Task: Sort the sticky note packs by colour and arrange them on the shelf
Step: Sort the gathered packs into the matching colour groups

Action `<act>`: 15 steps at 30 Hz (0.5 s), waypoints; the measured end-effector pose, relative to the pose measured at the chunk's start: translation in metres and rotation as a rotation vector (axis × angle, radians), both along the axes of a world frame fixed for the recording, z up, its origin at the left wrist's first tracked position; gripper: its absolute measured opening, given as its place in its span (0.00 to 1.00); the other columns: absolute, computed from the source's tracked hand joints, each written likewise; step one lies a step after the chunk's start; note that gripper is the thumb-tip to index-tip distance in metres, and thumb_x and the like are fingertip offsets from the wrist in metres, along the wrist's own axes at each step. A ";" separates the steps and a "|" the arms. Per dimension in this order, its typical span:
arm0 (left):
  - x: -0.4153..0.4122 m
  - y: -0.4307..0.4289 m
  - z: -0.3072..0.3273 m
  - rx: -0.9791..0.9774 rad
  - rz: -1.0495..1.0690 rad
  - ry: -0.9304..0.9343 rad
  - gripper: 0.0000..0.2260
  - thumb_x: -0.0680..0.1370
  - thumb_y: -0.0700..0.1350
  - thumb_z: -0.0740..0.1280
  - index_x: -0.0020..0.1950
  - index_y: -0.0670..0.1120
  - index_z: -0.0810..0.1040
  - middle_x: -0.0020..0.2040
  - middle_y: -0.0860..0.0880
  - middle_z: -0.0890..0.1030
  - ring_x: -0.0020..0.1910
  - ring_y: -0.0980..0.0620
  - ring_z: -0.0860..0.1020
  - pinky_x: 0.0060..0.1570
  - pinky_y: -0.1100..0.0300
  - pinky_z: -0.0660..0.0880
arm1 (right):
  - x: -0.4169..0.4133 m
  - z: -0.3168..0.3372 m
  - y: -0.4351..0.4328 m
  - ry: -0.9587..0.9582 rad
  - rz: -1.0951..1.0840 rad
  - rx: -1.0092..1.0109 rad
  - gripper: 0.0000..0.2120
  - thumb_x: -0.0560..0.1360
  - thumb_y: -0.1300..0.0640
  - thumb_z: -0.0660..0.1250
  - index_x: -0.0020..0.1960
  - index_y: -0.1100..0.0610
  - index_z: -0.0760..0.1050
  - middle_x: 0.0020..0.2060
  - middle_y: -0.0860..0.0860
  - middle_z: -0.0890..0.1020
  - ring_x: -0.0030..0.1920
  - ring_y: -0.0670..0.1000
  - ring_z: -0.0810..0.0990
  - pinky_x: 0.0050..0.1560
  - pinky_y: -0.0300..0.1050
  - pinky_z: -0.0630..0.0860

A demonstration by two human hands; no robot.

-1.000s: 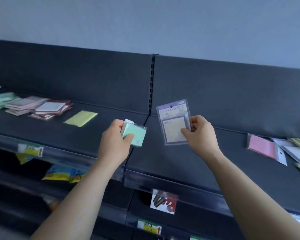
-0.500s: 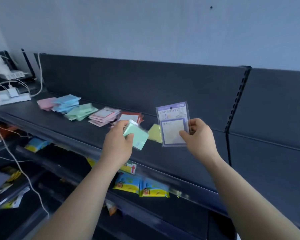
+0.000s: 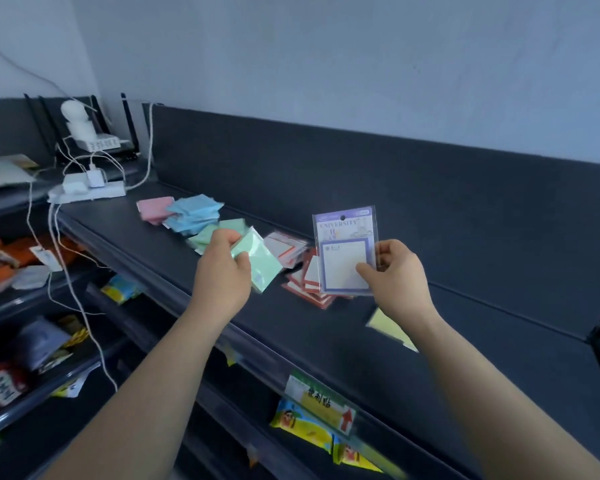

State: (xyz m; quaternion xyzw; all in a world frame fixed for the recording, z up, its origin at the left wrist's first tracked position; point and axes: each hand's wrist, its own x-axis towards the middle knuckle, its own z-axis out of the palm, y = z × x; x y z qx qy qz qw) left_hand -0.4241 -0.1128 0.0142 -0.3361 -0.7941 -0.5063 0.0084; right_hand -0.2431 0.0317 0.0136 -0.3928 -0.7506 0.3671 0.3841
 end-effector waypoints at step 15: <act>-0.166 0.080 -0.004 -0.016 0.039 -0.042 0.12 0.79 0.42 0.65 0.60 0.40 0.68 0.54 0.40 0.79 0.49 0.44 0.76 0.45 0.57 0.68 | -0.115 -0.002 0.048 0.017 -0.094 -0.048 0.07 0.75 0.58 0.69 0.50 0.52 0.71 0.44 0.45 0.81 0.43 0.45 0.81 0.44 0.49 0.82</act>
